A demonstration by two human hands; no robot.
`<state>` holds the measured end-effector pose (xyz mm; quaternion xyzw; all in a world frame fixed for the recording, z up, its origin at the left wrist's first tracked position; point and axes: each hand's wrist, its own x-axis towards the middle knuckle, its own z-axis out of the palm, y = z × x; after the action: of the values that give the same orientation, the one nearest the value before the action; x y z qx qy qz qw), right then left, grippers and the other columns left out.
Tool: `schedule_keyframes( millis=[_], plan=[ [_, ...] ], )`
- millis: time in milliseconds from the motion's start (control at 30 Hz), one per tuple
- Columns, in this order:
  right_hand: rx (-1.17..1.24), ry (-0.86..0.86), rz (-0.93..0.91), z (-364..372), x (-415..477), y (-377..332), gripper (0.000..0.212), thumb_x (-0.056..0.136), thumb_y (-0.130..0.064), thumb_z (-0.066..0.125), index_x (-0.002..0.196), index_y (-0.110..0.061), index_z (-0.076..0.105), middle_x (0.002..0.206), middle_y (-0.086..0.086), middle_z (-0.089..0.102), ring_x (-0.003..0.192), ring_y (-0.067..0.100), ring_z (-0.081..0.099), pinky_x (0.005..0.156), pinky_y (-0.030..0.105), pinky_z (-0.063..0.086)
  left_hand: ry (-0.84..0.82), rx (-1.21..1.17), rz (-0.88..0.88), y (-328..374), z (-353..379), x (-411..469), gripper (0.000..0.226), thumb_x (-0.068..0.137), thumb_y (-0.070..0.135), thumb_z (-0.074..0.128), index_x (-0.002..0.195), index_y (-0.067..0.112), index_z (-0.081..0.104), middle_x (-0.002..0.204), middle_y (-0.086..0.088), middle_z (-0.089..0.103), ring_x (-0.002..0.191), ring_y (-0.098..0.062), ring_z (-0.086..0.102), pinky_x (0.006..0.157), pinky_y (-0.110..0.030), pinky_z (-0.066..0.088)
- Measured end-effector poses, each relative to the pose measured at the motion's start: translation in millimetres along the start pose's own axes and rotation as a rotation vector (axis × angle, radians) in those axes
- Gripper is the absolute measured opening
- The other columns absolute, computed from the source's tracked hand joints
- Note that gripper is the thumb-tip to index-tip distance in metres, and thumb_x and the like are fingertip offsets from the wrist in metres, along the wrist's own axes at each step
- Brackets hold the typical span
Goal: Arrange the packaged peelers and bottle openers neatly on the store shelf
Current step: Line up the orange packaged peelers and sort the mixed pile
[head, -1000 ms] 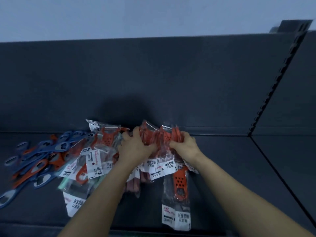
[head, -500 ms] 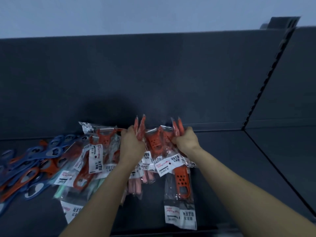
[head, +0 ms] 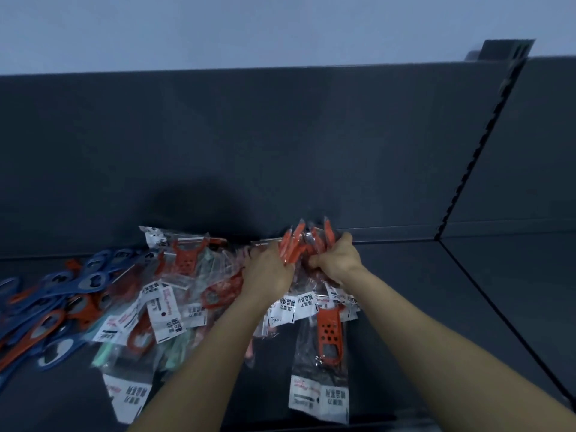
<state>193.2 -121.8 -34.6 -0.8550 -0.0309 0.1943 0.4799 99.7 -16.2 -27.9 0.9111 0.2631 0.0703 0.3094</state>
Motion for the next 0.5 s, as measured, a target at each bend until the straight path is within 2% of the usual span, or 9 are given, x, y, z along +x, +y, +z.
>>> schedule_keyframes(
  millis=[67, 167, 233, 300, 333, 367, 433, 500],
  plan=[
    [0.020, 0.021, 0.000, -8.5, 0.3, 5.9, 0.084, 0.069, -0.006, 0.075, 0.135, -0.015, 0.024, 0.108, 0.014, 0.060, 0.088, 0.030, 0.066, 0.081, 0.044, 0.056, -0.004, 0.131, -0.087, 2.3, 7.7, 4.8, 0.058, 0.087, 0.034, 0.059, 0.132, 0.008, 0.034, 0.128, -0.017, 0.047, 0.121, -0.037, 0.042, 0.100, -0.046, 0.035],
    [0.073, 0.034, -0.020, -19.0, -1.7, 15.9, 0.097, 0.066, -0.003, 0.077, 0.141, -0.023, 0.019, 0.114, 0.015, 0.058, 0.088, 0.032, 0.067, 0.075, 0.046, 0.058, 0.069, 0.063, -0.110, 4.2, 11.5, 11.5, 0.070, 0.078, 0.029, 0.069, 0.132, 0.007, 0.029, 0.119, -0.015, 0.056, 0.112, -0.037, 0.051, 0.096, -0.046, 0.040],
    [0.080, 0.070, -0.050, -27.8, -5.1, 21.1, 0.094, 0.067, -0.004, 0.077, 0.140, -0.024, 0.021, 0.111, 0.011, 0.059, 0.086, 0.030, 0.067, 0.070, 0.044, 0.059, 0.086, -0.130, -0.129, 6.0, 10.7, 13.9, 0.060, 0.074, 0.021, 0.073, 0.121, 0.006, 0.038, 0.105, -0.012, 0.061, 0.097, -0.033, 0.059, 0.089, -0.045, 0.048],
    [0.075, 0.113, -0.074, -36.1, -7.5, 26.0, 0.090, 0.071, -0.003, 0.073, 0.140, -0.025, 0.020, 0.103, 0.009, 0.060, 0.080, 0.029, 0.068, 0.067, 0.044, 0.059, 0.032, -0.341, -0.160, 9.5, 4.6, 14.2, 0.032, 0.075, 0.012, 0.073, 0.098, 0.002, 0.054, 0.085, -0.009, 0.065, 0.080, -0.028, 0.064, 0.079, -0.042, 0.054],
    [0.073, 0.130, -0.085, -39.7, -8.0, 28.1, 0.091, 0.072, -0.003, 0.072, 0.141, -0.026, 0.018, 0.101, 0.008, 0.061, 0.080, 0.029, 0.067, 0.069, 0.044, 0.059, -0.002, -0.441, -0.169, 11.0, 1.3, 13.7, 0.018, 0.074, 0.005, 0.071, 0.089, 0.002, 0.060, 0.081, -0.010, 0.067, 0.074, -0.026, 0.065, 0.074, -0.041, 0.056],
    [0.074, 0.149, -0.092, -42.7, -7.9, 29.9, 0.094, 0.073, -0.003, 0.071, 0.143, -0.028, 0.014, 0.102, 0.007, 0.061, 0.082, 0.029, 0.067, 0.071, 0.045, 0.058, -0.031, -0.530, -0.171, 12.8, -2.0, 12.4, 0.015, 0.073, -0.003, 0.067, 0.085, 0.004, 0.064, 0.081, -0.011, 0.068, 0.073, -0.025, 0.066, 0.067, -0.039, 0.056],
    [0.082, 0.180, -0.109, -49.2, -8.9, 32.0, 0.101, 0.073, -0.004, 0.072, 0.147, -0.030, 0.008, 0.108, 0.007, 0.060, 0.086, 0.028, 0.066, 0.075, 0.045, 0.058, -0.051, -0.659, -0.136, 18.3, -8.1, 8.2, 0.025, 0.073, -0.009, 0.062, 0.091, 0.008, 0.066, 0.087, -0.008, 0.067, 0.076, -0.020, 0.064, 0.061, -0.030, 0.050],
    [0.111, 0.193, -0.131, -57.4, -10.9, 34.0, 0.103, 0.076, -0.003, 0.071, 0.149, -0.030, 0.003, 0.109, 0.006, 0.059, 0.082, 0.026, 0.067, 0.071, 0.044, 0.059, -0.069, -0.747, -0.073, 27.8, -12.0, 1.6, 0.025, 0.080, -0.001, 0.063, 0.099, 0.015, 0.065, 0.092, -0.002, 0.067, 0.084, -0.017, 0.063, 0.069, -0.027, 0.046]
  ],
)
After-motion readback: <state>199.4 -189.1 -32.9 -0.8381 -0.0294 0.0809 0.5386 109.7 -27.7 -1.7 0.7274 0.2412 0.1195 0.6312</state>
